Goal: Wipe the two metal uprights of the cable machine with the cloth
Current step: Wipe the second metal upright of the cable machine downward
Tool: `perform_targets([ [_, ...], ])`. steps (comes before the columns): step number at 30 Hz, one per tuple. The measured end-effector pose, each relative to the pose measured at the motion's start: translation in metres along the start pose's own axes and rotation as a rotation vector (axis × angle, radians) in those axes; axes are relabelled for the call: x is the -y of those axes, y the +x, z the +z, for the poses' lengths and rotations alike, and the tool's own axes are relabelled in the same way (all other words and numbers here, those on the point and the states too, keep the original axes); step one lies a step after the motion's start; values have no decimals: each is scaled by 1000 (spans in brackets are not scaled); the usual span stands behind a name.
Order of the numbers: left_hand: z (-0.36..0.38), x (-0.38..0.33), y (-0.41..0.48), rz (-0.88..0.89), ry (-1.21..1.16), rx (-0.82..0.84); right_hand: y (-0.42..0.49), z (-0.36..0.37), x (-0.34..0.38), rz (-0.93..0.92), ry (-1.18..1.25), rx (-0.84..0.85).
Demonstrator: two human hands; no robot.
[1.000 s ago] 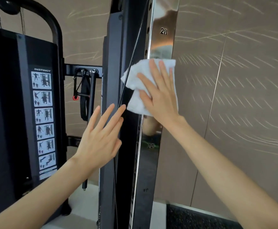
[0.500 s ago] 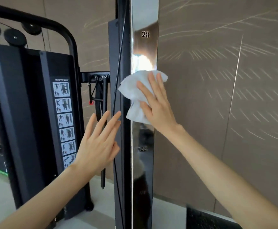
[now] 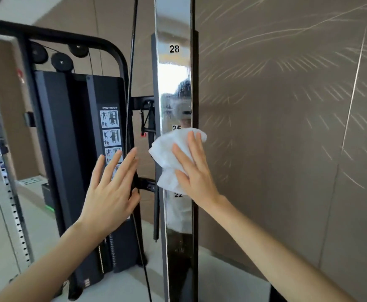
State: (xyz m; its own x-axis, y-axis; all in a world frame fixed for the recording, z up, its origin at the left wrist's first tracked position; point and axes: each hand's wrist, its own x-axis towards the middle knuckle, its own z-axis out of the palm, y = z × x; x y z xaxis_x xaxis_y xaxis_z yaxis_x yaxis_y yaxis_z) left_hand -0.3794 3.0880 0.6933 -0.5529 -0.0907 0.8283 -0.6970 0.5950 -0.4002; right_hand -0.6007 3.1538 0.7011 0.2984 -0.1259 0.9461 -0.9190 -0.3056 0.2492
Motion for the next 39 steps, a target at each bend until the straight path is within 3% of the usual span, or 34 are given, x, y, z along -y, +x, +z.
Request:
perform_targets([
  [10, -10, -19, 7, 2, 58, 83, 155, -25, -41, 44, 104, -126],
  [14, -7, -17, 2, -34, 64, 54, 92, -6, -22, 56, 82, -137],
  [19, 0, -22, -11, -79, 28, 27, -24, 9, 7, 43, 60, 6],
  [23, 9, -25, -30, -52, 47, 42, 15, -9, -12, -83, -25, 53],
  [28, 15, -18, -40, -89, 44, 18, 87, -17, -19, -8, -185, -11],
  [32, 21, -19, -54, -101, 17, -1, 21, -2, 2, -65, -284, 44],
  [36, 25, -14, -62, -85, 2, -7, -75, 0, 23, -158, -376, 276],
  [39, 27, -10, -62, -63, -20, -1, -66, -10, 18, -214, -396, 324],
])
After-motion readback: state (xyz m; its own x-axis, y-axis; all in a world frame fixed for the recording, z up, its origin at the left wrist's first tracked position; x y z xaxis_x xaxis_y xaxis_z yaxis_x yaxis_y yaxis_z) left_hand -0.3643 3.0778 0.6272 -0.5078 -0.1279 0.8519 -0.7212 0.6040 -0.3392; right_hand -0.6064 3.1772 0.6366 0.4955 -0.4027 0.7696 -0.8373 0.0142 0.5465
